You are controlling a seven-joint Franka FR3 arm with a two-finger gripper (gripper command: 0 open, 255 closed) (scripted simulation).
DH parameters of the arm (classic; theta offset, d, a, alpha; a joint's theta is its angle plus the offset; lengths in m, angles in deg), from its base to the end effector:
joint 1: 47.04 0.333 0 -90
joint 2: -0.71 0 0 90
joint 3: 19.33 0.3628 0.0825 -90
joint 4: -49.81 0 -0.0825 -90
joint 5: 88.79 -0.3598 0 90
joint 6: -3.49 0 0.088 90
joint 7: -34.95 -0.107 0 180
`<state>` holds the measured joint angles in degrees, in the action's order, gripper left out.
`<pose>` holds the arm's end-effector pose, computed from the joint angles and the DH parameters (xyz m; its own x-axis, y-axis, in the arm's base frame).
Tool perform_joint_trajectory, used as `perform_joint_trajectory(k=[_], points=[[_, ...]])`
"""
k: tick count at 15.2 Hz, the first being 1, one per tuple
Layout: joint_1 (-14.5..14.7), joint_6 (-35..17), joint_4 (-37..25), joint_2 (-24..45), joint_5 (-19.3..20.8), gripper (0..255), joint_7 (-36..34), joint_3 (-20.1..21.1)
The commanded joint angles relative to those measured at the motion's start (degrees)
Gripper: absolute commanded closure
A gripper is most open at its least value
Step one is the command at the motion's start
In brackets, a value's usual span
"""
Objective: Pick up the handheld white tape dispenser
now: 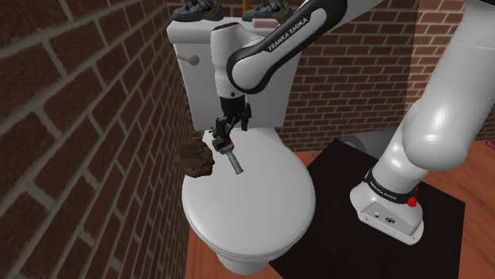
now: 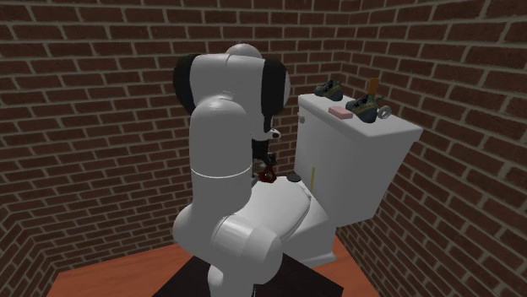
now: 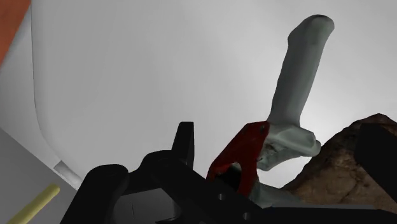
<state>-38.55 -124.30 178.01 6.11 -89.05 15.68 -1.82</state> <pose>0.4595 0.2219 0.3849 0.9883 0.1137 -0.1020 0.1145 -0.9934 0.0022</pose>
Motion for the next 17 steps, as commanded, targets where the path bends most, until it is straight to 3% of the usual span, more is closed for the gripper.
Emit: perform_joint_trajectory(k=[1,11,12,17], points=[[1.01,-1.04,-2.37,4.44,1.65,0,-2.49,0.44],[1.99,-6.48,-2.36,10.45,4.07,0,-4.42,-0.21],[1.94,-6.52,-2.31,10.43,4.06,255,-4.34,-0.24],[1.91,-6.50,-2.29,10.40,4.05,255,-4.29,-0.25]])
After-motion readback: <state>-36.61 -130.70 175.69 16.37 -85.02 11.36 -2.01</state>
